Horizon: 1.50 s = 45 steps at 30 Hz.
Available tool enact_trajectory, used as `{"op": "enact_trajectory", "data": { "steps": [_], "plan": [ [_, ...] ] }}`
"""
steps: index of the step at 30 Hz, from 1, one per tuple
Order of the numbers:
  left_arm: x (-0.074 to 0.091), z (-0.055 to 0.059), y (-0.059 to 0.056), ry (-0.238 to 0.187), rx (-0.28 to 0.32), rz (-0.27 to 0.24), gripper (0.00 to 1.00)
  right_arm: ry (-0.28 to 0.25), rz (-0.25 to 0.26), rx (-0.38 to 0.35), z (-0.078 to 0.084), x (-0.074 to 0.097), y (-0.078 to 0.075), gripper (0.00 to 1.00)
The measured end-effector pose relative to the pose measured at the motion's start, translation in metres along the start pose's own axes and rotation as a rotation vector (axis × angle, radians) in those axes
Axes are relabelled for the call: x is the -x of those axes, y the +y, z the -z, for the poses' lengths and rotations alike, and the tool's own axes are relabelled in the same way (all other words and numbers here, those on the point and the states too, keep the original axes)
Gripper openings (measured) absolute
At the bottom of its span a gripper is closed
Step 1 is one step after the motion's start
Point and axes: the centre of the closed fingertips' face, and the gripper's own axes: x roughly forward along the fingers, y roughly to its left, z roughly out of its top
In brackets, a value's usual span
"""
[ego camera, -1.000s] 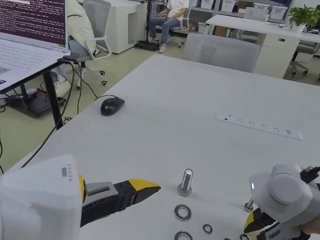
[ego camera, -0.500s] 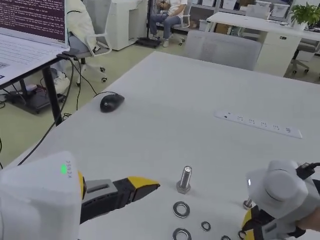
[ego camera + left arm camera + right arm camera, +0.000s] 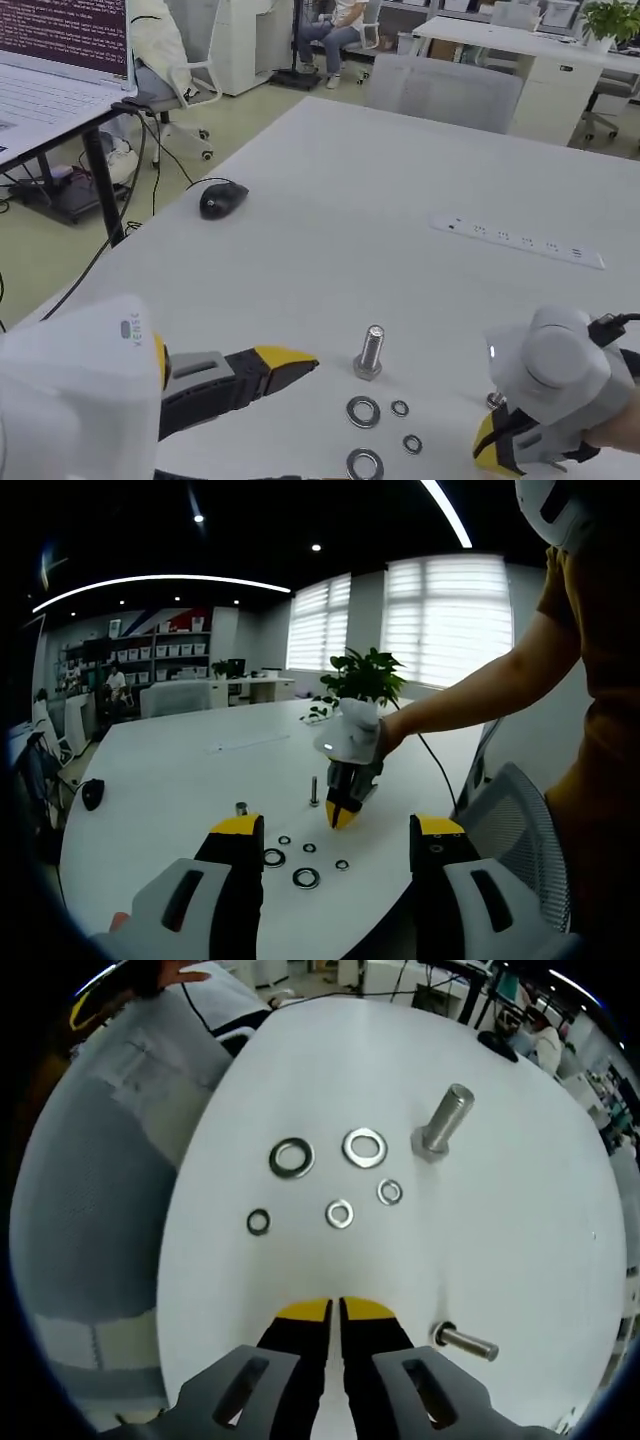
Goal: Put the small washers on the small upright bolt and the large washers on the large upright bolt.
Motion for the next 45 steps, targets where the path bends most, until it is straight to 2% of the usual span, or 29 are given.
{"op": "enact_trajectory", "data": {
  "steps": [2,5,7,18,24,30,36,45],
  "plan": [
    [0.000,0.001,0.002,0.004,-0.001,-0.003,0.58,-0.002,0.005,0.021,-0.009,-0.001,0.002,0.06],
    [0.000,0.000,0.002,0.006,-0.005,-0.002,0.58,-0.038,0.021,0.027,-0.025,-0.004,-0.003,0.10],
    [0.001,-0.001,0.002,0.001,-0.005,-0.003,0.58,-0.034,0.014,0.037,-0.031,-0.009,-0.003,0.11],
    [0.005,-0.001,0.005,-0.003,0.001,-0.019,0.58,-0.029,-0.004,0.052,-0.046,-0.021,-0.006,0.17],
    [0.005,-0.003,0.006,-0.009,0.000,-0.024,0.58,-0.003,-0.013,0.065,-0.045,-0.025,-0.005,0.19],
    [0.005,-0.004,0.006,-0.012,0.000,-0.025,0.58,-0.006,-0.019,0.065,-0.046,-0.024,-0.003,0.19],
    [0.005,-0.002,0.005,-0.008,0.001,-0.024,0.58,0.000,-0.015,0.091,-0.046,-0.025,-0.002,0.14],
    [0.006,-0.003,0.004,-0.009,-0.001,-0.026,0.58,-0.003,-0.004,0.080,-0.045,-0.024,-0.002,0.12]
  ]
}}
